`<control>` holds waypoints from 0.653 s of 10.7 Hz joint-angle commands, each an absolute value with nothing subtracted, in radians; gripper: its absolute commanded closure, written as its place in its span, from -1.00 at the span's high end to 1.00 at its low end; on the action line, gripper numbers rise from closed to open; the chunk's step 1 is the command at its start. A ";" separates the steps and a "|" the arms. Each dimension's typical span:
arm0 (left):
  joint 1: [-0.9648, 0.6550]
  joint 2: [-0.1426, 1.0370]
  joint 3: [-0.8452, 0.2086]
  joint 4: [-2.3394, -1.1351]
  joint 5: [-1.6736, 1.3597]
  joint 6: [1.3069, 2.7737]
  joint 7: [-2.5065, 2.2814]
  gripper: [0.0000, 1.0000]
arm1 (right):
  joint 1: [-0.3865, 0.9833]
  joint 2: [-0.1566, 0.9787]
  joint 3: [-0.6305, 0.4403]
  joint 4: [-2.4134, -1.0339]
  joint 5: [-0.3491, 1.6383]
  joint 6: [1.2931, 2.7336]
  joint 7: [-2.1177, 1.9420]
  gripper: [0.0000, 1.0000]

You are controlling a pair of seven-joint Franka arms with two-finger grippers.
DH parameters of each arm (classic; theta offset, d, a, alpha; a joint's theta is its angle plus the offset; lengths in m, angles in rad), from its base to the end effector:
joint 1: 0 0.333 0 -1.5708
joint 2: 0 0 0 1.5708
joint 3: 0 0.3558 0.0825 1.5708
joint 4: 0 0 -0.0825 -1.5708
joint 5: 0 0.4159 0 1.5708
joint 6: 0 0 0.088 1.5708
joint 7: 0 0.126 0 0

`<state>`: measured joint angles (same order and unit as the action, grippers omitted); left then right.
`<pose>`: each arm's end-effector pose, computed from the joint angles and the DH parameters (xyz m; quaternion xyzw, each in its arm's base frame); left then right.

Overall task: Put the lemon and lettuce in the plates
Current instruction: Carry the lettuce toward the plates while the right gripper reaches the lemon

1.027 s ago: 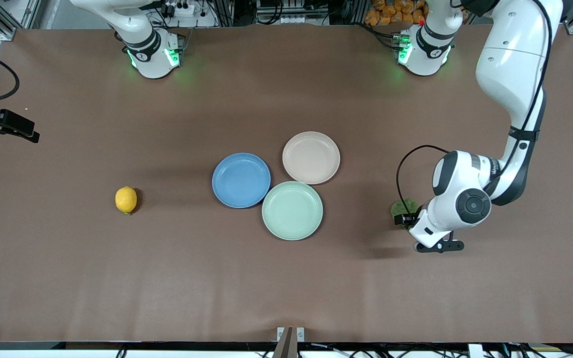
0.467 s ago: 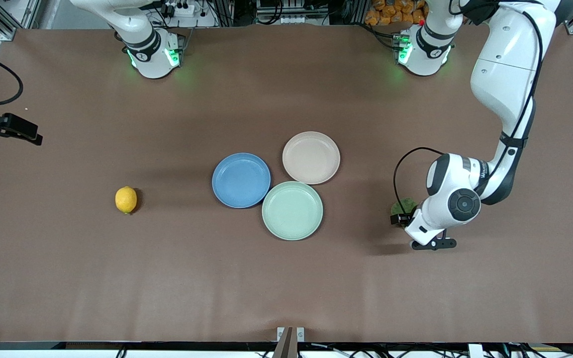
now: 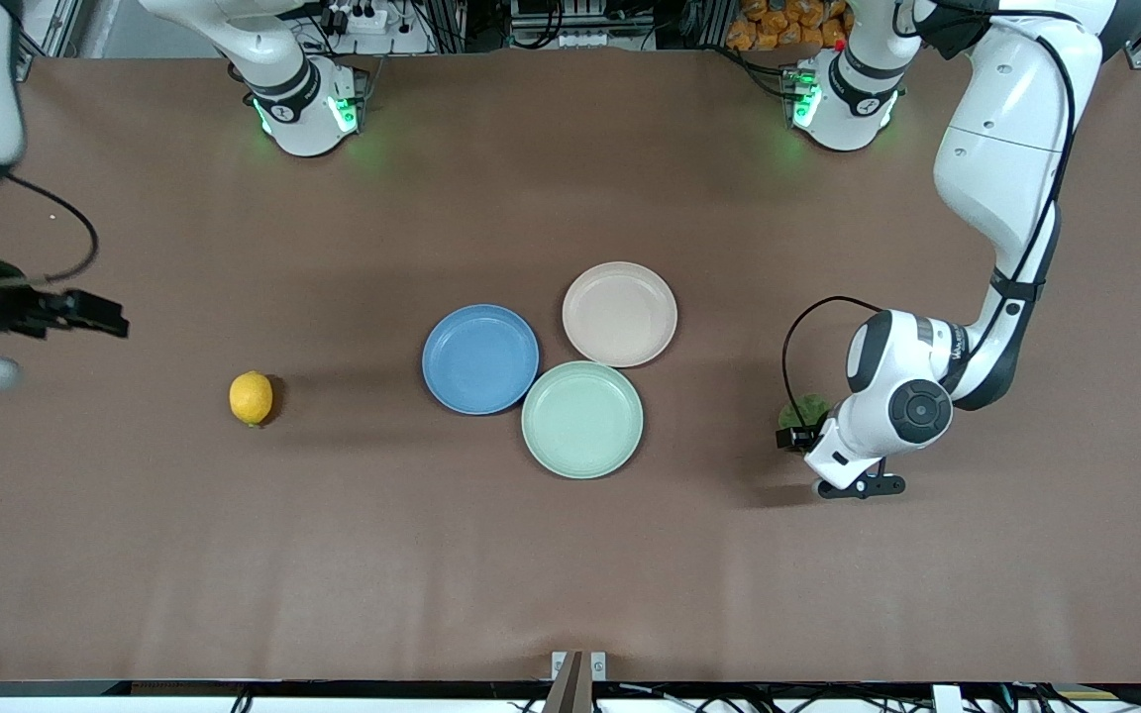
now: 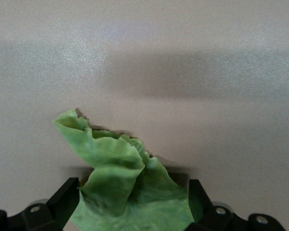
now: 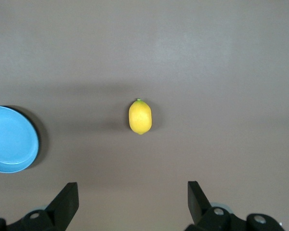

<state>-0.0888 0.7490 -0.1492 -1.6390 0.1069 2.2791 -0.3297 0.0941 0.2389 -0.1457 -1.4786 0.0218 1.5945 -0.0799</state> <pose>0.7055 -0.1556 0.1604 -0.9984 -0.0262 0.0510 0.0015 0.6589 -0.0213 0.5456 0.9981 0.0142 -0.0605 0.0024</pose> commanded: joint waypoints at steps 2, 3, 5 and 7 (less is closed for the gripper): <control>-0.084 0.747 -0.153 -1.638 0.140 2.295 -0.356 -1.00 | 0.063 0.251 -0.140 -1.618 0.040 1.745 -0.169 1.00; -0.084 0.747 -0.153 -1.638 0.140 2.295 -0.356 -1.00 | 0.052 0.262 -0.140 -1.661 0.040 1.805 -0.193 1.00; -0.084 0.744 -0.153 -1.640 0.140 2.295 -0.356 -1.00 | 0.045 0.300 -0.140 -1.721 0.038 1.900 -0.209 1.00; -0.087 0.741 -0.153 -1.643 0.140 2.293 -0.353 -1.00 | 0.045 0.349 -0.140 -1.729 0.038 1.954 -0.209 1.00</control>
<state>-0.0864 0.7428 -0.1511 -1.6305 0.1069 2.2845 -0.3297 0.0585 0.3230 -0.1486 -1.7244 0.0219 1.9253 -0.1889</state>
